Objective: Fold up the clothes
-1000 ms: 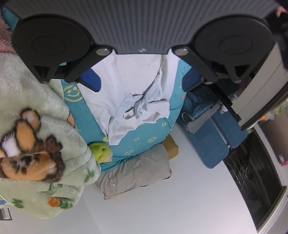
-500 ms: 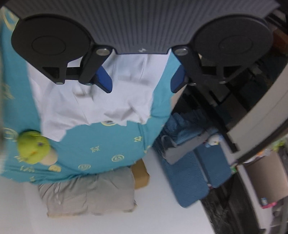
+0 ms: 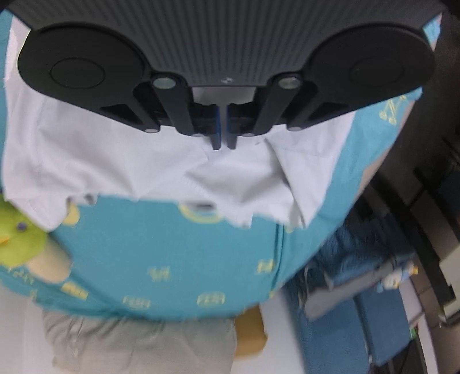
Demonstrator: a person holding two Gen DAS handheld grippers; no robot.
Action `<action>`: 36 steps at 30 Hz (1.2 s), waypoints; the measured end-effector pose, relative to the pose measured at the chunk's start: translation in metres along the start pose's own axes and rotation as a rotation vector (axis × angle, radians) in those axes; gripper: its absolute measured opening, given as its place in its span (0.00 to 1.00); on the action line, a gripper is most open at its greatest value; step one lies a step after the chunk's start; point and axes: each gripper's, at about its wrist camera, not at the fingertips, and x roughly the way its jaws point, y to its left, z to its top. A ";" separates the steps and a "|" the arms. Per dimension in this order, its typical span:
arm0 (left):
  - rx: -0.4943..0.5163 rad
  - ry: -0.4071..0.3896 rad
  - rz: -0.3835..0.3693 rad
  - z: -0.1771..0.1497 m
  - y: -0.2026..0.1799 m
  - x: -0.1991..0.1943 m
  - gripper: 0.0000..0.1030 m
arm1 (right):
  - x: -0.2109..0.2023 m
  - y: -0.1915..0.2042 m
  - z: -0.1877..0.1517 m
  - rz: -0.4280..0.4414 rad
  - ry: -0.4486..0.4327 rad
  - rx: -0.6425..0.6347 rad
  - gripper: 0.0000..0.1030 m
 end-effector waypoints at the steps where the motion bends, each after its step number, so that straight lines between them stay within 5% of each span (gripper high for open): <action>1: 0.002 -0.003 0.001 0.000 -0.001 -0.001 0.72 | -0.010 -0.004 0.002 -0.007 -0.062 0.038 0.03; 4: 0.005 -0.014 0.004 -0.001 -0.003 -0.004 0.72 | -0.029 -0.021 0.013 -0.119 -0.201 0.140 0.03; 6: 0.006 -0.021 0.009 -0.001 -0.004 -0.007 0.72 | -0.032 -0.035 0.016 -0.172 -0.208 0.190 0.03; 12: 0.024 -0.025 0.023 0.000 -0.008 -0.009 0.72 | -0.014 -0.033 0.014 -0.082 0.006 0.173 0.10; 13: 0.027 -0.025 0.026 0.001 -0.009 -0.008 0.72 | -0.012 -0.029 0.013 -0.075 0.022 0.150 0.23; 14: 0.026 -0.026 0.026 0.001 -0.009 -0.008 0.72 | -0.010 -0.025 0.011 -0.069 0.024 0.133 0.51; 16: 0.023 -0.029 0.026 0.001 -0.008 -0.008 0.72 | -0.005 -0.021 0.008 -0.049 0.033 0.126 0.79; 21: 0.020 -0.016 0.026 0.000 -0.006 -0.003 0.72 | 0.014 -0.010 0.002 -0.056 0.104 0.055 0.69; 24: 0.021 -0.012 0.022 -0.001 -0.006 -0.002 0.71 | 0.016 -0.002 -0.003 -0.059 0.148 -0.017 0.10; 25: 0.021 -0.013 0.020 -0.001 -0.007 -0.002 0.71 | 0.012 -0.001 -0.003 -0.062 0.130 -0.023 0.04; 29: 0.019 -0.020 0.016 0.000 -0.006 -0.002 0.71 | -0.021 -0.016 0.001 -0.072 -0.067 0.085 0.04; 32: 0.023 -0.032 0.019 0.000 -0.007 -0.003 0.71 | -0.038 -0.040 -0.002 -0.179 -0.188 0.223 0.04; 36: 0.039 -0.030 0.026 0.001 -0.008 -0.001 0.71 | -0.038 -0.075 -0.012 -0.262 -0.159 0.407 0.07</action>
